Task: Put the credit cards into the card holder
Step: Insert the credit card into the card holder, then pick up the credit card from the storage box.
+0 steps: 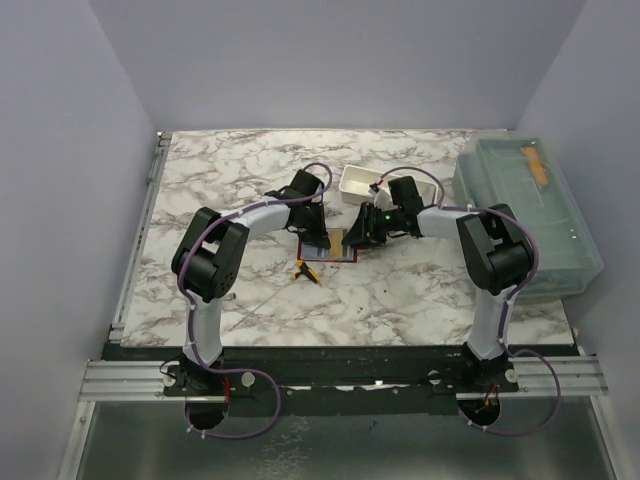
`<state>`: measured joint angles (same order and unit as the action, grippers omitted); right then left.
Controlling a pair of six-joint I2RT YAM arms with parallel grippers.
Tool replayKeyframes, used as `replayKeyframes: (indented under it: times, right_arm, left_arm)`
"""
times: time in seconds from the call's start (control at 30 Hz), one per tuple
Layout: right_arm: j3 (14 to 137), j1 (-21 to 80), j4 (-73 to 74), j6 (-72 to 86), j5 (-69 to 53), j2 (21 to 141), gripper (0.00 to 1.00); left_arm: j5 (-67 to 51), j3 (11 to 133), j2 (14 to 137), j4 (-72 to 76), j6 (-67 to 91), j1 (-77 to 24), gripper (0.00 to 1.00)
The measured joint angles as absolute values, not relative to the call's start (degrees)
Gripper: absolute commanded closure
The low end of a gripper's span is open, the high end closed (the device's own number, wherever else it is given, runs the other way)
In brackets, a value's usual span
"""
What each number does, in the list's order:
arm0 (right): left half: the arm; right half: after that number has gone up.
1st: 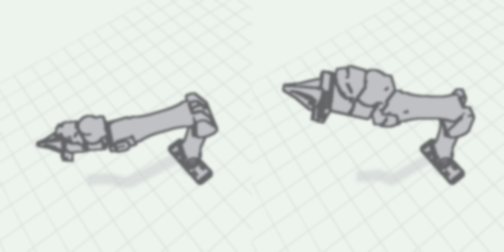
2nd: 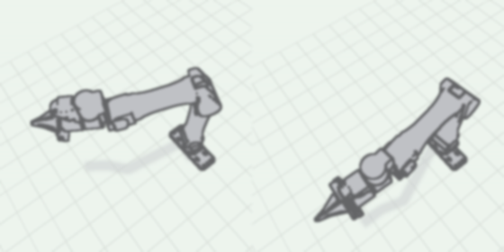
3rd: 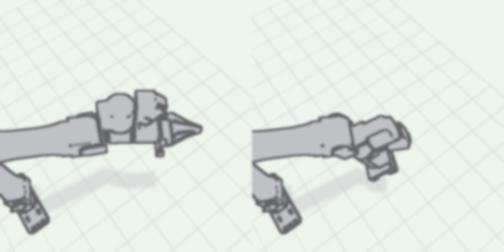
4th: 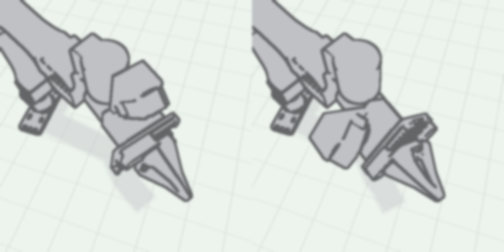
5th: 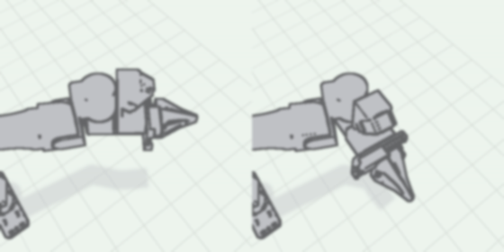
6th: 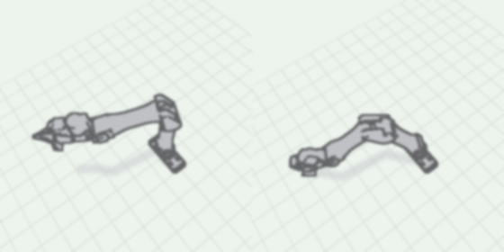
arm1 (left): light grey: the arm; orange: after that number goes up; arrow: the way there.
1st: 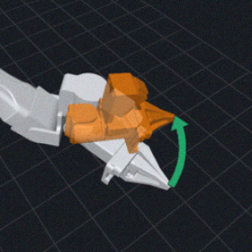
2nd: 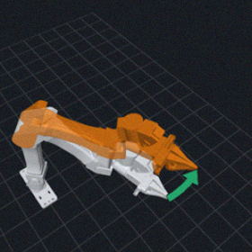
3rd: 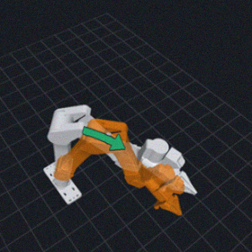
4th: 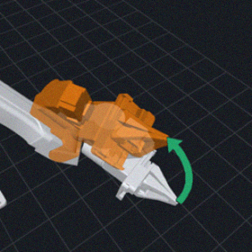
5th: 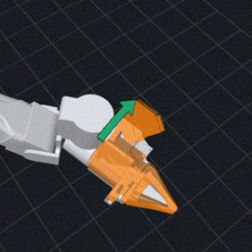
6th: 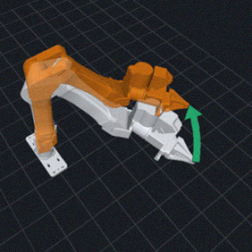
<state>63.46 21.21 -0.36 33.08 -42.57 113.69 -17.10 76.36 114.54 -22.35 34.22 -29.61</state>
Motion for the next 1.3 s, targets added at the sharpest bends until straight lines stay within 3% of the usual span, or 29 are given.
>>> replayKeyframes:
  times: [0.13,0.33,0.77,1.07,1.3]
  right_arm:
    - [63.8,21.2,-0.8,33.7,-44.3,113.7,0.6]
    - [65.4,21.9,-1.2,34.6,-45.5,113.8,0.6]
    - [78.9,29.8,2.1,35.3,-44.4,119.2,0.58]
    - [80.2,29.9,9.0,32.8,-39.2,117.0,0.46]
    - [79.7,21.9,21.4,26.3,-20.0,105.9,0.25]
  left_arm:
    - [-17.1,76.4,114.4,-22.4,34.2,-29.6,0.77]
    - [-18.0,75.8,112.6,-22.7,34.6,-29.2,0.63]
    - [-19.6,75.3,89.8,-29.1,30.9,-18.4,0.48]
    - [-22.3,82.5,91.6,-29.7,29.9,-17.1,0.43]
    - [-27.0,86.6,98.5,-29.8,29.6,-17.5,0.43]
